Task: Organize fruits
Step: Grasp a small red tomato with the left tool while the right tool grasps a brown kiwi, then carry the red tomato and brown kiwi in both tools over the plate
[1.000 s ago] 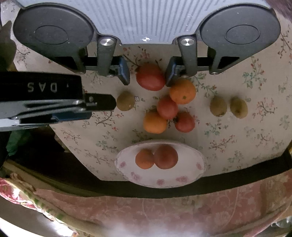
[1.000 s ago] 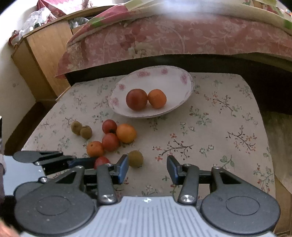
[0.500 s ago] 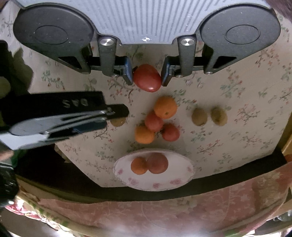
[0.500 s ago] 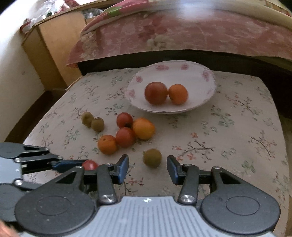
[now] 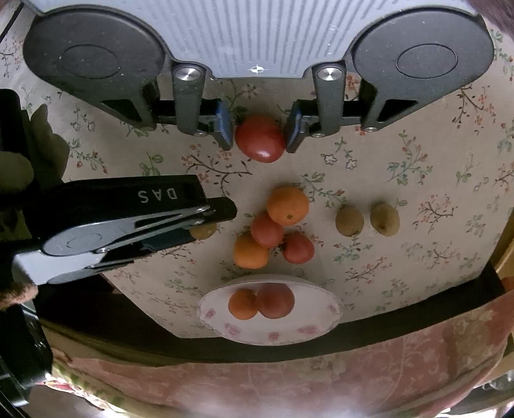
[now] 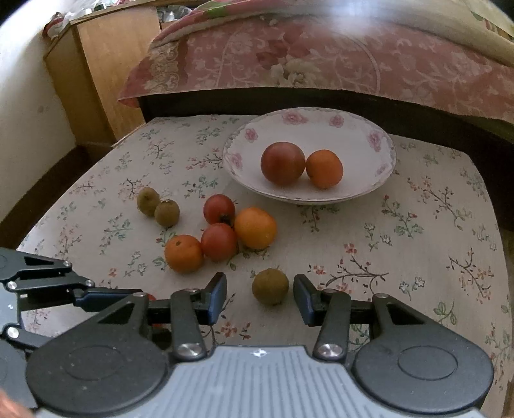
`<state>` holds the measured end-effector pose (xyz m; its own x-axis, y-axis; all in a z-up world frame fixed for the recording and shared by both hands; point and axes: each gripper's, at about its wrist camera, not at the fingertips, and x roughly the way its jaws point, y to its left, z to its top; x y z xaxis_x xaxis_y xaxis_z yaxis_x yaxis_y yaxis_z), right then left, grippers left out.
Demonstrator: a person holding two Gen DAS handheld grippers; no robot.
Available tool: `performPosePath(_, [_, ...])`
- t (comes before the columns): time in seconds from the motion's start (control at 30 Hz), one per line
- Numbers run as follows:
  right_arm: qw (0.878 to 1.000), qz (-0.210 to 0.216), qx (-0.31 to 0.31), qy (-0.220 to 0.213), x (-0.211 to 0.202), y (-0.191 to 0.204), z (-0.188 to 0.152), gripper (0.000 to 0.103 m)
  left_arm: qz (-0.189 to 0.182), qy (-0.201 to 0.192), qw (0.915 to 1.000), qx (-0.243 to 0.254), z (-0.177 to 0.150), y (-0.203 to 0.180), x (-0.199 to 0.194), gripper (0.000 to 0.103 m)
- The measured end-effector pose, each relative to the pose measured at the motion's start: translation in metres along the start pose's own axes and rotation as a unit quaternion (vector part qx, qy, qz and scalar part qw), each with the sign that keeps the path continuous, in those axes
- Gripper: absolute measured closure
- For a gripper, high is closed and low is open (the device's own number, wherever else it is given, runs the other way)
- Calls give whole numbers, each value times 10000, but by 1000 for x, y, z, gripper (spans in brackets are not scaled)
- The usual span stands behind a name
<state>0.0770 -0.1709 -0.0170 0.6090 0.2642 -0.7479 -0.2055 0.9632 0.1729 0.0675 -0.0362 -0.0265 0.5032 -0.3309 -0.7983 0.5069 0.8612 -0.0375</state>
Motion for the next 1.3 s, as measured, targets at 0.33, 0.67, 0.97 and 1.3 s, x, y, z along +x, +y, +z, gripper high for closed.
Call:
performPosePath(0.33, [9999, -129, -39, 2, -1, 0, -1, 70, 77, -53, 9999, 60, -2, -4, 0, 43])
performPosePath(0.67, [9999, -76, -110, 13, -3, 2, -2, 77, 105, -34, 9999, 113, 1, -2, 0, 63])
performPosePath(0.97, [9996, -103, -278, -5, -15, 6, -6, 77, 95, -49, 9999, 93, 2, 0, 0, 63])
performPosePath(1.3, [9990, -44, -410, 176, -11, 8, -11, 77, 99, -39, 9998, 165, 1, -5, 1, 55])
